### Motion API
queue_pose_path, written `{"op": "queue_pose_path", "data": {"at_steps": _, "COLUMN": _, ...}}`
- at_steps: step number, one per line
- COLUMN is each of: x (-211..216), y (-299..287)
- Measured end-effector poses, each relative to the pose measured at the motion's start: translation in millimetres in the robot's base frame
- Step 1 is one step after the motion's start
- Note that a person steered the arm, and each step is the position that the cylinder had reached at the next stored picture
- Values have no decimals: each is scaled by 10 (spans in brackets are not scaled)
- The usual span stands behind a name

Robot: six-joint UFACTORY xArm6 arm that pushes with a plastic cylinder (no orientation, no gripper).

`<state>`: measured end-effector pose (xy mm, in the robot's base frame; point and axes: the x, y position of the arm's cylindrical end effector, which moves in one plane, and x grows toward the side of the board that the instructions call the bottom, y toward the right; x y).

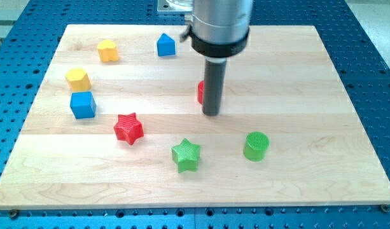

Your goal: Place the red circle right to the blue triangle

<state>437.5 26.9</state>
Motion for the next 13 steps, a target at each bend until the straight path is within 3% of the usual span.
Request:
{"op": "queue_pose_path", "data": {"at_steps": 1, "x": -696, "y": 170}}
{"op": "queue_pose_path", "data": {"at_steps": 2, "x": -1055, "y": 164}}
{"op": "queue_pose_path", "data": {"at_steps": 3, "x": -843, "y": -327}}
{"op": "queue_pose_path", "data": {"at_steps": 4, "x": -1133, "y": -549}}
{"op": "queue_pose_path", "data": {"at_steps": 6, "x": -1221, "y": 595}}
{"op": "queue_pose_path", "data": {"at_steps": 7, "x": -1281, "y": -36}}
{"op": "queue_pose_path", "data": {"at_steps": 8, "x": -1464, "y": -59}}
{"op": "queue_pose_path", "data": {"at_steps": 9, "x": -1464, "y": 304}}
{"op": "queue_pose_path", "data": {"at_steps": 10, "x": -1325, "y": 5}}
{"op": "queue_pose_path", "data": {"at_steps": 11, "x": -1012, "y": 314}}
{"op": "queue_pose_path", "data": {"at_steps": 12, "x": -859, "y": 1087}}
{"op": "queue_pose_path", "data": {"at_steps": 13, "x": -859, "y": 1462}}
